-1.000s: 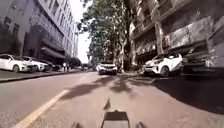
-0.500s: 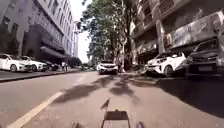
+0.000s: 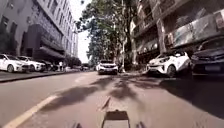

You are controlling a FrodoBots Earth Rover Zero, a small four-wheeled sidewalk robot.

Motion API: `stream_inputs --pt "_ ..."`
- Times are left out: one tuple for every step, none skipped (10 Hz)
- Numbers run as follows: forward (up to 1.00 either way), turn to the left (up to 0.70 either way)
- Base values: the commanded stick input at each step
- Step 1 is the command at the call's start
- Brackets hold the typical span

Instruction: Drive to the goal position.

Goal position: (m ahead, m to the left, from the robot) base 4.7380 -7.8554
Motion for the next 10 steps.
stream_inputs --pt "0.70 -0.14" --pt "0.70 -0.14" --pt "0.70 -0.14" --pt "0.70 -0.14" --pt "0.70 -0.14" --pt "0.70 -0.14" --pt "0.70 -0.12" --pt "0.70 -0.04" --pt "0.70 0.00" --pt "0.70 0.00"
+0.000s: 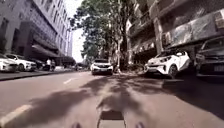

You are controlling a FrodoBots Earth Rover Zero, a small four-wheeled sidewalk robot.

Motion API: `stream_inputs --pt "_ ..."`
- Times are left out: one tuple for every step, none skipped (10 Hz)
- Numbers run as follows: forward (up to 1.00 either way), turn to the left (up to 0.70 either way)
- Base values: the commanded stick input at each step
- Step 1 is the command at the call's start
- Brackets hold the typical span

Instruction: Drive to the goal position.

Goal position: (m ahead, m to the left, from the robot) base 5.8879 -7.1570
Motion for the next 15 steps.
stream_inputs --pt "0.70 0.00" --pt "0.70 0.00" --pt "0.70 0.00" --pt "0.70 0.00" --pt "0.70 0.00" --pt "0.70 0.00" --pt "0.70 0.00" --pt "0.70 0.00" --pt "0.70 0.00" --pt "0.70 0.00" --pt "0.70 -0.04" --pt "0.70 -0.13" --pt "0.70 -0.14" --pt "0.70 -0.14" --pt "0.70 -0.14"
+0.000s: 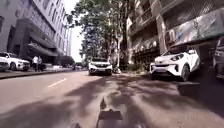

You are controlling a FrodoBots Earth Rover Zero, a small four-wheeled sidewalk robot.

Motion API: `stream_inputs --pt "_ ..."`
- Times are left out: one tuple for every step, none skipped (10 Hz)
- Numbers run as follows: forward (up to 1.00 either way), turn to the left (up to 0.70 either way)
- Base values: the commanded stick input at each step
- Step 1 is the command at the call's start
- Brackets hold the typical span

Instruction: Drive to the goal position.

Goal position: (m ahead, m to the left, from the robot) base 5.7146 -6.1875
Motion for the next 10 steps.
stream_inputs --pt "0.70 -0.14" --pt "0.70 -0.14" --pt "0.70 -0.14" --pt "0.70 -0.14" --pt "0.70 -0.12" --pt "0.70 0.00" --pt "0.70 0.00" --pt "0.70 0.00" --pt "0.70 0.00" --pt "0.70 0.00"
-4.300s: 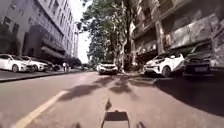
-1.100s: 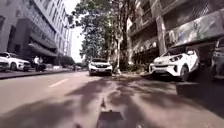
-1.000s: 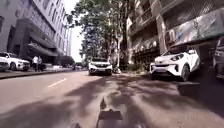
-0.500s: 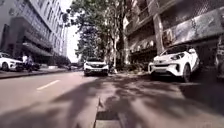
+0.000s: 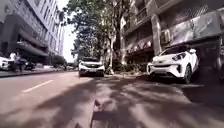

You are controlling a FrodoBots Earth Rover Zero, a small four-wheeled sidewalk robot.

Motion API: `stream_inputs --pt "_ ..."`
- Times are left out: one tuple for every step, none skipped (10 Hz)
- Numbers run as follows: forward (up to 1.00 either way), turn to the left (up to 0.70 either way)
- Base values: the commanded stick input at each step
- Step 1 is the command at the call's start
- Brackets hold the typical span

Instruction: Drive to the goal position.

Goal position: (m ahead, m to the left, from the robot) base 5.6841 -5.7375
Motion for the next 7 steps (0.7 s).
stream_inputs --pt "0.70 0.00" --pt "0.70 0.00" --pt "0.70 0.00" --pt "0.70 0.00" --pt "0.70 0.00" --pt "0.70 0.00" --pt "0.70 0.00"
